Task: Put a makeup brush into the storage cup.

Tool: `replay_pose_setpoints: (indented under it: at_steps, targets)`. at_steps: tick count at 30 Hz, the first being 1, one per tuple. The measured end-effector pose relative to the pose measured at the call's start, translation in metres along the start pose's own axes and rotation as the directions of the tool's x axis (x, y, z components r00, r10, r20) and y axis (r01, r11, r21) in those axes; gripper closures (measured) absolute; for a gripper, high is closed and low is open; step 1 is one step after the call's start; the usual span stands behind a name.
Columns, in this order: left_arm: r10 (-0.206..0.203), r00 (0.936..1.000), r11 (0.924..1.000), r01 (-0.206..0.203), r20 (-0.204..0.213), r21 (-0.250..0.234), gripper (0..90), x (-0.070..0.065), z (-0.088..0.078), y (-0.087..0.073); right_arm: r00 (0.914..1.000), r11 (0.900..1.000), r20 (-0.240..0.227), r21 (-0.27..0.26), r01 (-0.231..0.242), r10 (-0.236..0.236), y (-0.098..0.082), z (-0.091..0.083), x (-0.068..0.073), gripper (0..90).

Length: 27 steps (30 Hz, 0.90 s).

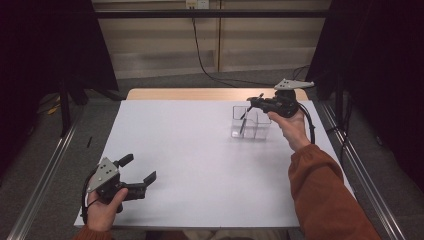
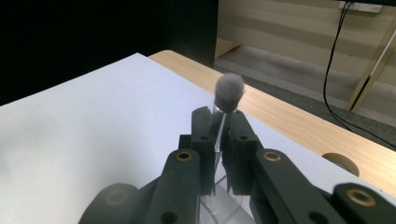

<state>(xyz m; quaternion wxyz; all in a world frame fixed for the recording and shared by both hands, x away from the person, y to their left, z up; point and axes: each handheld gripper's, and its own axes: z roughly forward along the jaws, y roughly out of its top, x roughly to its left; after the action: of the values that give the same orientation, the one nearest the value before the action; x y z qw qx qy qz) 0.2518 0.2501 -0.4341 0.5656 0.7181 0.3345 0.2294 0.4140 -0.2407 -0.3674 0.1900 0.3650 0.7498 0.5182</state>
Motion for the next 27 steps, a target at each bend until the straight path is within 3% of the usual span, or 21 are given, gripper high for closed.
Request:
replay_pose_setpoints:
  at_steps: [27]
  targets:
    - [0.016,0.9999,0.9998,-0.016,0.002,0.008,2.6,0.001,0.0,-0.001,0.9997,0.999,-0.008,0.046,-0.021,0.022,-0.013,0.017,-0.004,83.1]
